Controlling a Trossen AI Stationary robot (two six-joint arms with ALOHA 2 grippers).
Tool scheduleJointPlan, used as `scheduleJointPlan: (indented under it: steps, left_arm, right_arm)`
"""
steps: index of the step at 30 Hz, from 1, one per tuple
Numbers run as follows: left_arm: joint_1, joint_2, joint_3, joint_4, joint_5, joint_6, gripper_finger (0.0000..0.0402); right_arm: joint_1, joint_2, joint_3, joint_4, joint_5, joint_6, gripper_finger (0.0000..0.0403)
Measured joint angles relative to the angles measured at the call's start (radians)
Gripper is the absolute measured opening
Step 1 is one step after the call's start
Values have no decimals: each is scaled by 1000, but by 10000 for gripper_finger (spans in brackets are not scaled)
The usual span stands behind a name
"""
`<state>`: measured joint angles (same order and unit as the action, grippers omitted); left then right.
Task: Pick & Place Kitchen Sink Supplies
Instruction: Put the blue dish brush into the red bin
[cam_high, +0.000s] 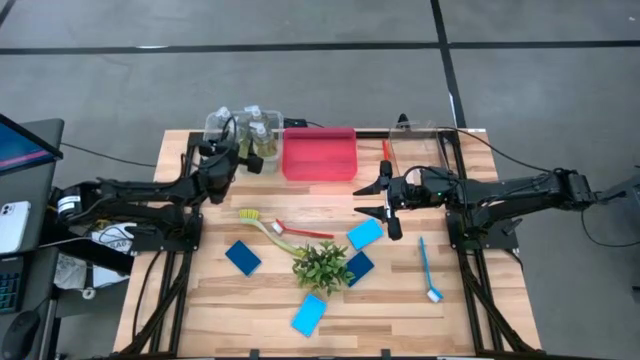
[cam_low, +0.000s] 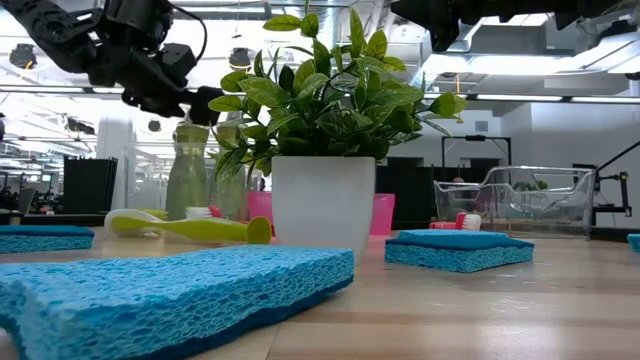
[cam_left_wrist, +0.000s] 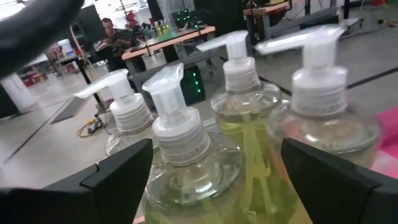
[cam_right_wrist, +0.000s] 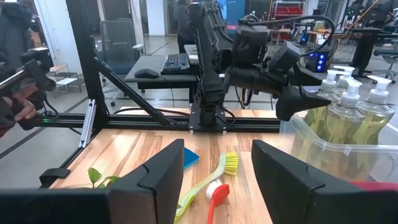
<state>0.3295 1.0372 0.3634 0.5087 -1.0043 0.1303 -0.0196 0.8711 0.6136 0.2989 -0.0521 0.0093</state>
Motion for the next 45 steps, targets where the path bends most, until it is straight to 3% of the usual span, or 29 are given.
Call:
scheduleJointPlan:
  steps: [16, 19, 24, 30, 35, 39, 45]
  left_arm:
    - [-192, -197, 0, -2, 3, 48, 356]
    - [-239, -227, 0, 2, 44, 48, 356]
    - [-294, -272, 0, 16, 304, 45, 356]
    - [-305, -293, 0, 45, 805, 23, 356]
    - [-305, -290, 0, 45, 1137, 22, 356]
    - [-305, -290, 0, 46, 1278, 10, 356]
    - [-305, -290, 0, 46, 1300, -8, 356]
  right_arm:
    - [0, 0, 0, 0, 0, 0, 180]
    - [0, 0, 0, 0, 0, 0, 182]
    - [0, 0, 0, 0, 0, 0, 185]
    - [0, 0, 0, 0, 0, 0, 183]
    - [0, 0, 0, 0, 0, 0, 180]
    - [0, 0, 0, 0, 0, 27, 182]
    - [0, 0, 0, -5, 0, 67, 181]
